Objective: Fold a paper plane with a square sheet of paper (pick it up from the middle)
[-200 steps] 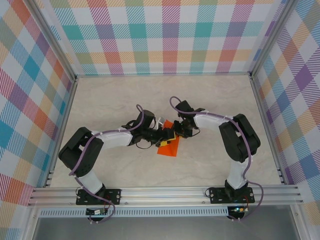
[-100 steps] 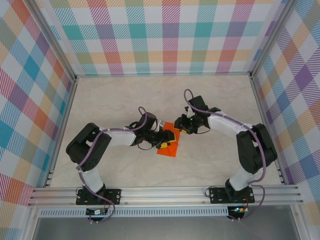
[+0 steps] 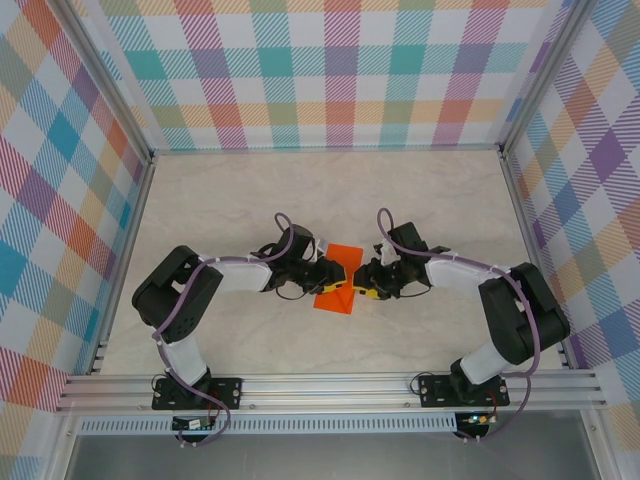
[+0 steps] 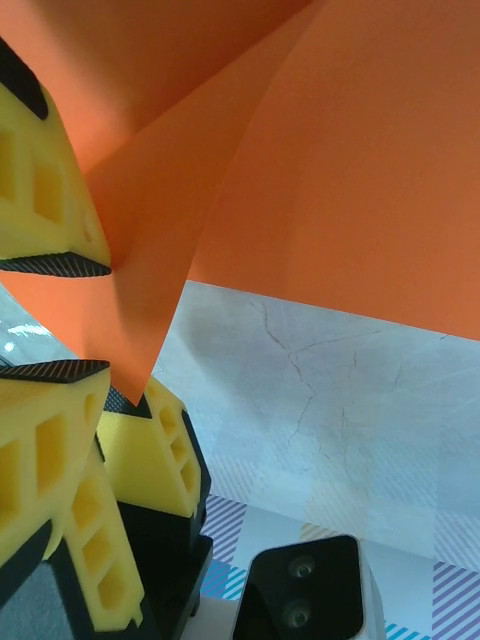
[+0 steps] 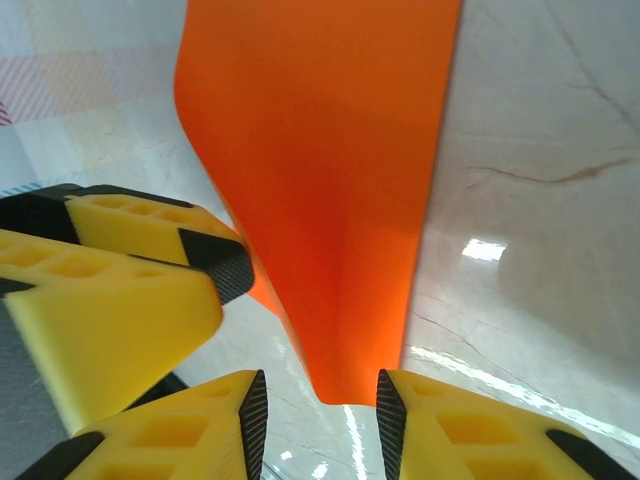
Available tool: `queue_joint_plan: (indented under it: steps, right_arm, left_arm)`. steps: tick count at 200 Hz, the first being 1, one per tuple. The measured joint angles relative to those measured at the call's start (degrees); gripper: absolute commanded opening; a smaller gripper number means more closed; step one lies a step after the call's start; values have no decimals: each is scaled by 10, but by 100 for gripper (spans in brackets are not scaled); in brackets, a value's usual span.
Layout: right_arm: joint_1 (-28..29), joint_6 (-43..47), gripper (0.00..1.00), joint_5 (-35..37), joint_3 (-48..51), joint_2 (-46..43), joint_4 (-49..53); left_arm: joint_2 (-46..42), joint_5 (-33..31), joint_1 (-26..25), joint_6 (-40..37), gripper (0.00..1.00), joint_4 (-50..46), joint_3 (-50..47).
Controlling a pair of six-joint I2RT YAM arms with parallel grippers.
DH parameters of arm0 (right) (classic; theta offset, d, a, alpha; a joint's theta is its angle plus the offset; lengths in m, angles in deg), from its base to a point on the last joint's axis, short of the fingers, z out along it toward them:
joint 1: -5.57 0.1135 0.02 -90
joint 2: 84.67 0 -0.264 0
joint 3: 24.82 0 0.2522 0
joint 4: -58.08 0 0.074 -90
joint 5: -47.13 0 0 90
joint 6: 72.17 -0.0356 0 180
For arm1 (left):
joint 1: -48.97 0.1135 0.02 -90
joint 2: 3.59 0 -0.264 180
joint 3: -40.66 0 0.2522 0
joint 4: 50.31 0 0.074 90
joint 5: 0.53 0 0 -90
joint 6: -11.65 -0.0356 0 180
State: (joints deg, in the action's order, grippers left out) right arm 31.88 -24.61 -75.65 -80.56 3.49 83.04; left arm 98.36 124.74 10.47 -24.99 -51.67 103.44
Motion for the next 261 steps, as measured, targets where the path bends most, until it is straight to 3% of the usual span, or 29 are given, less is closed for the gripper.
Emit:
queue_joint_plan:
  steps: [77, 131, 207, 261]
  right_arm:
    - [0, -14, 10, -12, -6, 37, -50]
    - [0, -2, 1, 11, -35, 63, -42]
    - [0, 14, 1, 43, -47, 72, -20]
    - [0, 17, 23, 52, -48, 76, -7]
  left_arm:
    - [0, -2, 0, 0, 27, 0, 0]
    - [0, -2, 0, 0, 25, -2, 4]
    - [14, -2, 0, -1, 24, -3, 20]
    - [29, 1, 0, -1, 22, -4, 23]
